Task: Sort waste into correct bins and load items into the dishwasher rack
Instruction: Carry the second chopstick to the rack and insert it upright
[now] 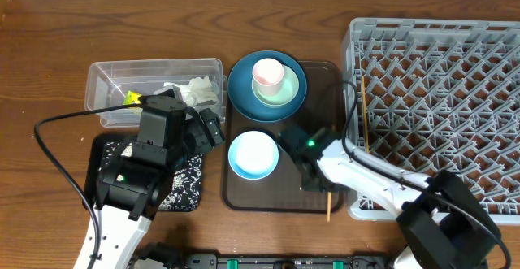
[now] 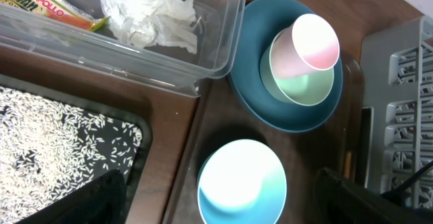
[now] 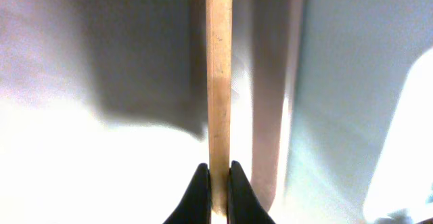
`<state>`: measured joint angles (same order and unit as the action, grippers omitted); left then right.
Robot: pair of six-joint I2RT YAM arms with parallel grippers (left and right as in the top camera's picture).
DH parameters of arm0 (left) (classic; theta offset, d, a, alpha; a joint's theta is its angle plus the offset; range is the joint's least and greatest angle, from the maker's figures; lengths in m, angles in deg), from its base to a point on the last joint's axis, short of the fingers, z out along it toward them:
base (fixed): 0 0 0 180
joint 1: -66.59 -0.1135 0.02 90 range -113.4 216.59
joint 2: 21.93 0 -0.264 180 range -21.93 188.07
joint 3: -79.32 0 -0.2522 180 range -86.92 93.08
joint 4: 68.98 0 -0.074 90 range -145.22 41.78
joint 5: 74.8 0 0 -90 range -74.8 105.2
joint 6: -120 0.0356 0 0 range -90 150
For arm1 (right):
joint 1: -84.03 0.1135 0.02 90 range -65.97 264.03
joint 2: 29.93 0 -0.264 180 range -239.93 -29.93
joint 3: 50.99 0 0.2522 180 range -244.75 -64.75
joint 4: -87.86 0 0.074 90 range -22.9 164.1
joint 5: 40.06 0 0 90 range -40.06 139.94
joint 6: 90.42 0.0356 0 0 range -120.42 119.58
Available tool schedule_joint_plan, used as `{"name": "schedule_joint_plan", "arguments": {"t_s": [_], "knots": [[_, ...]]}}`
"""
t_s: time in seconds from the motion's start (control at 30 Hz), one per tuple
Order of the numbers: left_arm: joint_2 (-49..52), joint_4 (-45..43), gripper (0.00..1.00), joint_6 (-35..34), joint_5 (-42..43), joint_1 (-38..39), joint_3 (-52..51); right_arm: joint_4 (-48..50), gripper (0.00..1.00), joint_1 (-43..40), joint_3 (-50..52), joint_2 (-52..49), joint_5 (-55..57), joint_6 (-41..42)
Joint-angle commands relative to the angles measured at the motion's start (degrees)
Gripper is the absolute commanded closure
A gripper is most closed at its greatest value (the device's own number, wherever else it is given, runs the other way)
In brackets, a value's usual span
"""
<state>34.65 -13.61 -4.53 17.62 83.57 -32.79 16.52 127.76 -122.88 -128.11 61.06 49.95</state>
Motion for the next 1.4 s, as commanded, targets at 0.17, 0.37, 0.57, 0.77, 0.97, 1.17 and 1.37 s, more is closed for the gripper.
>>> {"name": "schedule_joint_plan", "arguments": {"t_s": [0.17, 0.37, 0.57, 0.77, 0.97, 1.17, 1.37], "knots": [[0.0, 0.0, 0.09, 0.2, -0.5, -0.2, 0.9, -5.3, 0.99, -4.5, -13.6, 3.3, 5.9, -11.5], [0.0, 0.0, 0.09, 0.2, -0.5, -0.2, 0.9, -7.5, 0.99, -11.0, -17.3, 3.4, 7.1, -15.8], [0.0, 0.0, 0.09, 0.2, -0.5, -0.2, 0.9, -7.0, 0.99, -19.3, -17.4, 3.4, 5.6, -20.8], [0.0, 0.0, 0.09, 0.2, -0.5, -0.2, 0.9, -6.6, 0.99, -26.1, -17.4, 3.4, 0.6, -27.8], [0.0, 0.0, 0.09, 0.2, -0.5, -0.2, 0.9, -5.7, 0.99, -28.2, -17.4, 3.4, 0.6, -29.4], [0.0, 0.0, 0.09, 0.2, -0.5, -0.2, 0.9, -5.2, 0.99, -28.4, -17.3, 3.4, 0.6, -31.8], [0.0, 0.0, 0.09, 0.2, -0.5, -0.2, 0.9, -4.5, 0.89, -28.4, -17.3, 3.4, 0.6, -31.8]]}}
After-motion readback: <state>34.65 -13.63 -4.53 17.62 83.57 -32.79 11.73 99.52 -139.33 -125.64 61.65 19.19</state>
